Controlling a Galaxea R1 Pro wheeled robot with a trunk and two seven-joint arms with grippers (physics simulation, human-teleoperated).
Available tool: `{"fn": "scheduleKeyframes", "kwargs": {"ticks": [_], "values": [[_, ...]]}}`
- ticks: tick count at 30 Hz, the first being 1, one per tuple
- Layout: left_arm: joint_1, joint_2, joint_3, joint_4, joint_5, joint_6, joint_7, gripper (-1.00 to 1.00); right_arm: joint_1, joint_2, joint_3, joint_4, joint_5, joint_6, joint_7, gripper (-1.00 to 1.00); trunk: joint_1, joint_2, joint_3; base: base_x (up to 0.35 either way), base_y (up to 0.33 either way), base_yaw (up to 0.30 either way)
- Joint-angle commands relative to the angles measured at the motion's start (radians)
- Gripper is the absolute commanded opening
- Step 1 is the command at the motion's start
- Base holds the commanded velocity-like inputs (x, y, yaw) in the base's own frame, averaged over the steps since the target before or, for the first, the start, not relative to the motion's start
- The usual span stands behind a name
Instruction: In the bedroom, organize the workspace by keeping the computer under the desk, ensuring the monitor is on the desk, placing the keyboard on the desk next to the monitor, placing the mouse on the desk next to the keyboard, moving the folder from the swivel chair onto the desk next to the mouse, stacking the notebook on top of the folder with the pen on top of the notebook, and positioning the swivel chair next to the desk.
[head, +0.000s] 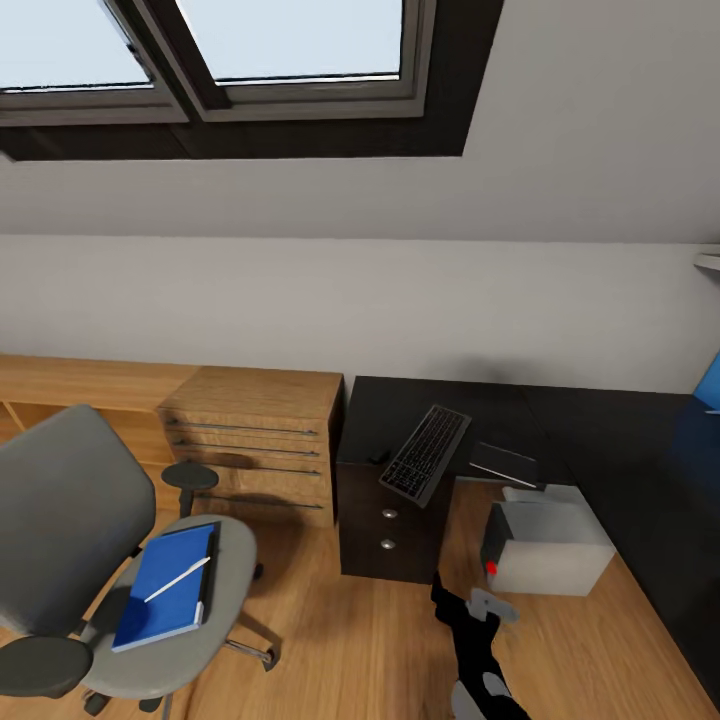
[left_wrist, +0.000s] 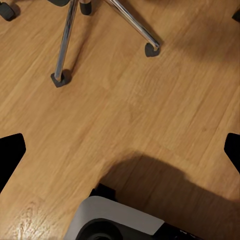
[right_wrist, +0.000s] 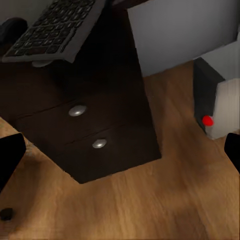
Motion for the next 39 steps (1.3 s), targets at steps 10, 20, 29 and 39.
{"fn": "scheduleKeyframes", "kwargs": {"ticks": [10, 20, 29, 39], "values": [[-0.001, -0.001, 0.009, 0.001, 0.005, -0.002, -0.01, 1.0, -0.013, -0.006, 0.01, -0.176, -0.369, 0.104, 0.101, 1.0, 0.0, -0.001, -0.002, 0.0, 0.0, 0.0], [-0.001, -0.003, 0.005, -0.001, 0.004, -0.003, -0.01, 1.0, -0.012, -0.024, 0.01, -0.193, -0.406, 0.125, 0.22, 1.0, 0.0, -0.001, -0.002, 0.0, 0.0, 0.0], [-0.001, -0.003, 0.005, -0.001, 0.004, -0.003, -0.01, 1.0, -0.012, -0.028, 0.011, -0.193, -0.407, 0.127, 0.225, 1.0, 0.0, -0.001, -0.002, 0.0, 0.0, 0.0], [-0.001, -0.004, 0.006, -0.004, 0.006, -0.002, -0.009, 1.0, -0.012, -0.031, 0.011, -0.193, -0.408, 0.124, 0.237, 1.0, 0.039, -0.071, -0.033, 0.0, 0.0, 0.0]]}}
